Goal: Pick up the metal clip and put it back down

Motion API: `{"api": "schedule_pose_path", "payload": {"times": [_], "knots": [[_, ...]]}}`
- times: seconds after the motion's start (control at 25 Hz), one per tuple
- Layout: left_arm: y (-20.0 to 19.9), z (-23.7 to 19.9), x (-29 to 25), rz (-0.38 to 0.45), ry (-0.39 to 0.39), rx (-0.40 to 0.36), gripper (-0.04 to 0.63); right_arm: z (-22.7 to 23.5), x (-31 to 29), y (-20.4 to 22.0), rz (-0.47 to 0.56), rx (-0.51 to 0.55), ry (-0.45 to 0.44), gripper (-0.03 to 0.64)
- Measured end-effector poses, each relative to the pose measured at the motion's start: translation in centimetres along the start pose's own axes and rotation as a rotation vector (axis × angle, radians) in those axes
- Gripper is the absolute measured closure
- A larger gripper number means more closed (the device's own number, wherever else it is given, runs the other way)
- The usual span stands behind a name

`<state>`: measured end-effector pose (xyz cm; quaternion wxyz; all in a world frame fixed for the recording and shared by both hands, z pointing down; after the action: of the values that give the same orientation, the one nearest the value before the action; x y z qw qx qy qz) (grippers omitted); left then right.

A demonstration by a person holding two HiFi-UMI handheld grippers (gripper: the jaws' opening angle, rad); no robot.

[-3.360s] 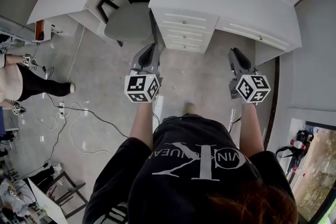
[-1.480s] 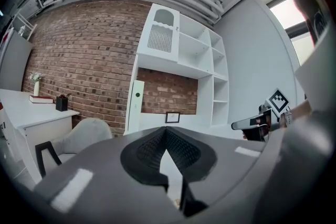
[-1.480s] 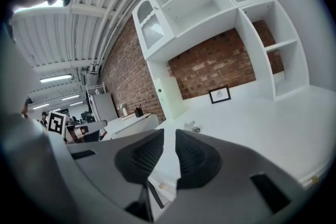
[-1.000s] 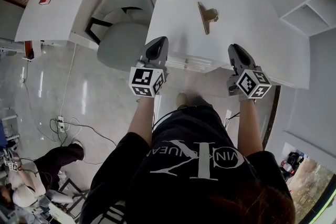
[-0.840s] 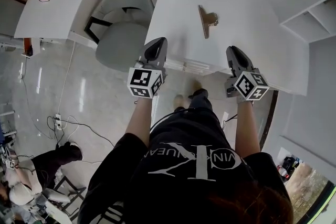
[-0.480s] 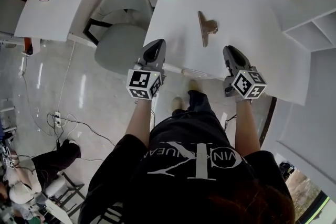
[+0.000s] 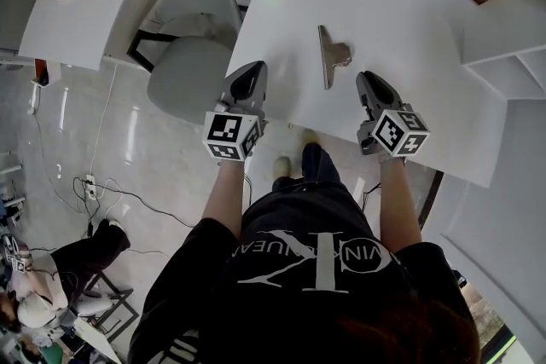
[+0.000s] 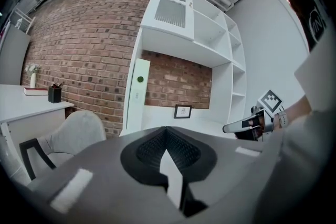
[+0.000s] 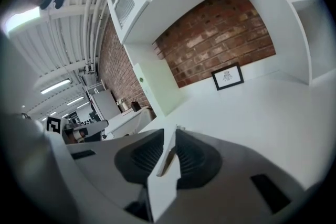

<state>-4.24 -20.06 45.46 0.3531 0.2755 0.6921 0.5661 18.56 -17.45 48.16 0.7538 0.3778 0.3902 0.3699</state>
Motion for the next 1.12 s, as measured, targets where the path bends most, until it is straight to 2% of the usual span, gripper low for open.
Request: {"api": "schedule_pose_path", "payload": {"times": [0.36, 0.68, 1.12], "knots": [[1.1, -0.1, -3.0, -0.028, -0.001, 0.010, 0.584, 1.2, -3.0, 0.0, -0.061, -0.029, -0.023, 0.589], [2.3, 0.4, -5.1, -0.064, 0.004, 0.039, 0.584, 2.3, -5.6, 1.1, -0.134, -0.098, -0.044, 0.580], [2.6, 0.6, -6.2, -0.061, -0.009, 0.056, 0.584, 3.0, -7.6, 1.8, -0.222, -0.167, -0.042, 0.560]]}}
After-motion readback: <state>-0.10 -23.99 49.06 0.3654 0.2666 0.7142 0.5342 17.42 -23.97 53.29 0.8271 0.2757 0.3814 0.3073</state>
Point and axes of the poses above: the fingertips, and each gripper's own axes: x backward along the fingers, z to its right, y out of its underside, the point moved 1 cm from there along x, backward along the fingers, and after that the axes turned 2 degrees about z, right-handed, at the moved point
